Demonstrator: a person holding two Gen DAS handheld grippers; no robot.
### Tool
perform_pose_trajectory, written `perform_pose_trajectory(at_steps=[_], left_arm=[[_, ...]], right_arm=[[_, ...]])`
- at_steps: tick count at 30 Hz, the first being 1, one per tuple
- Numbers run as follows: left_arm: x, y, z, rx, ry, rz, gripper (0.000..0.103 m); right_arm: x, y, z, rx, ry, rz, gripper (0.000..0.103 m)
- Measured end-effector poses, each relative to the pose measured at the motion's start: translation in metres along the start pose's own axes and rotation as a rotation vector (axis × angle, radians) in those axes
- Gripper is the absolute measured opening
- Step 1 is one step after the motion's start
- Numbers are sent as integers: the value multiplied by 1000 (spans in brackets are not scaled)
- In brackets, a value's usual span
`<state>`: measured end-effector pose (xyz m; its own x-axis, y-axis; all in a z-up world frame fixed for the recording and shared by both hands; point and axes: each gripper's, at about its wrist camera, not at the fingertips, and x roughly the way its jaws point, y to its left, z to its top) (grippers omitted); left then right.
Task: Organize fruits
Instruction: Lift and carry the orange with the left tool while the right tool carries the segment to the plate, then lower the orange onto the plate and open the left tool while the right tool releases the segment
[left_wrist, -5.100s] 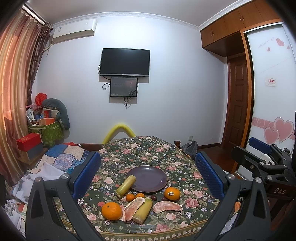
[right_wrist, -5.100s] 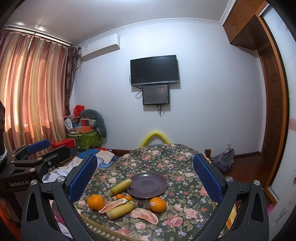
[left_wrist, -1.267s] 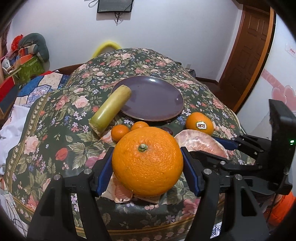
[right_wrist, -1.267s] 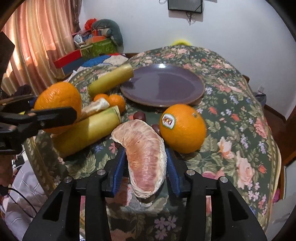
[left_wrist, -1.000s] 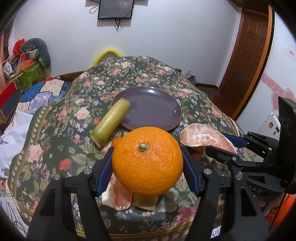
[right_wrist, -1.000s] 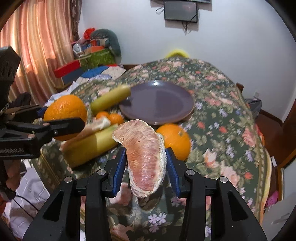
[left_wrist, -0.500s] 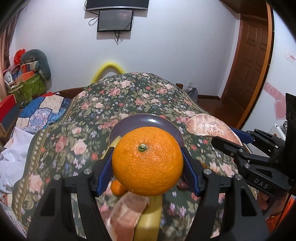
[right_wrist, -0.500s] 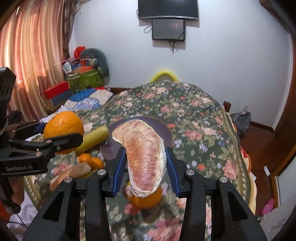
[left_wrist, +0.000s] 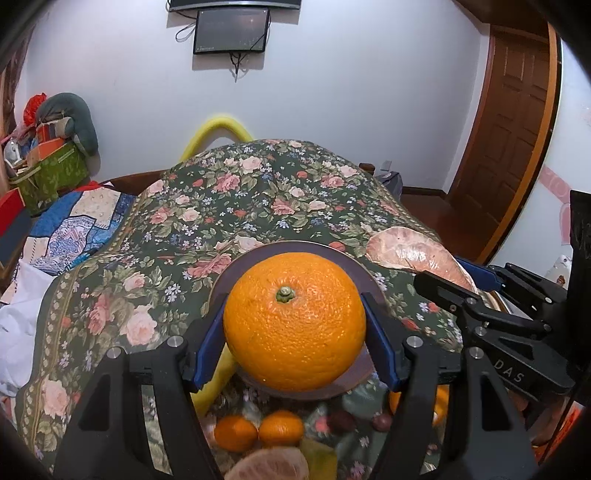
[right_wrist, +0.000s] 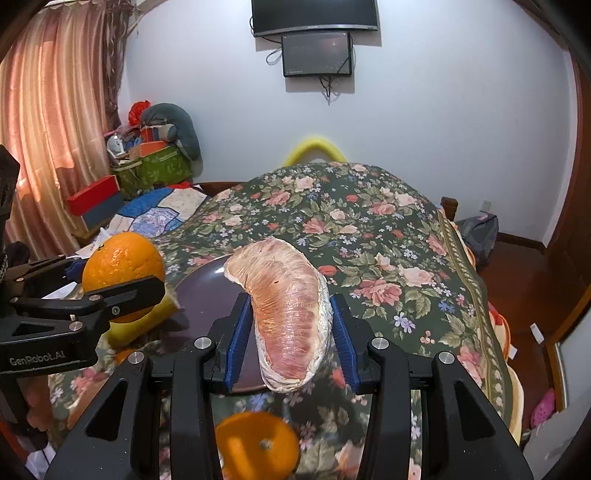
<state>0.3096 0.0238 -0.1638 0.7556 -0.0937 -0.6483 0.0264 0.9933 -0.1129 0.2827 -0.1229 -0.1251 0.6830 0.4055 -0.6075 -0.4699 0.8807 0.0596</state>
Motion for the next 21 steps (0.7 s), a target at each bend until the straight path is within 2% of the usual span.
perform_pose_trajectory(at_steps=[16, 21], left_arm=[[66, 7, 19, 0, 101, 17, 68], [83, 5, 21, 11, 137, 13, 68]], right_arm=[[62, -11, 8, -52, 98, -15, 39], [75, -12, 11, -60, 126, -7, 31]])
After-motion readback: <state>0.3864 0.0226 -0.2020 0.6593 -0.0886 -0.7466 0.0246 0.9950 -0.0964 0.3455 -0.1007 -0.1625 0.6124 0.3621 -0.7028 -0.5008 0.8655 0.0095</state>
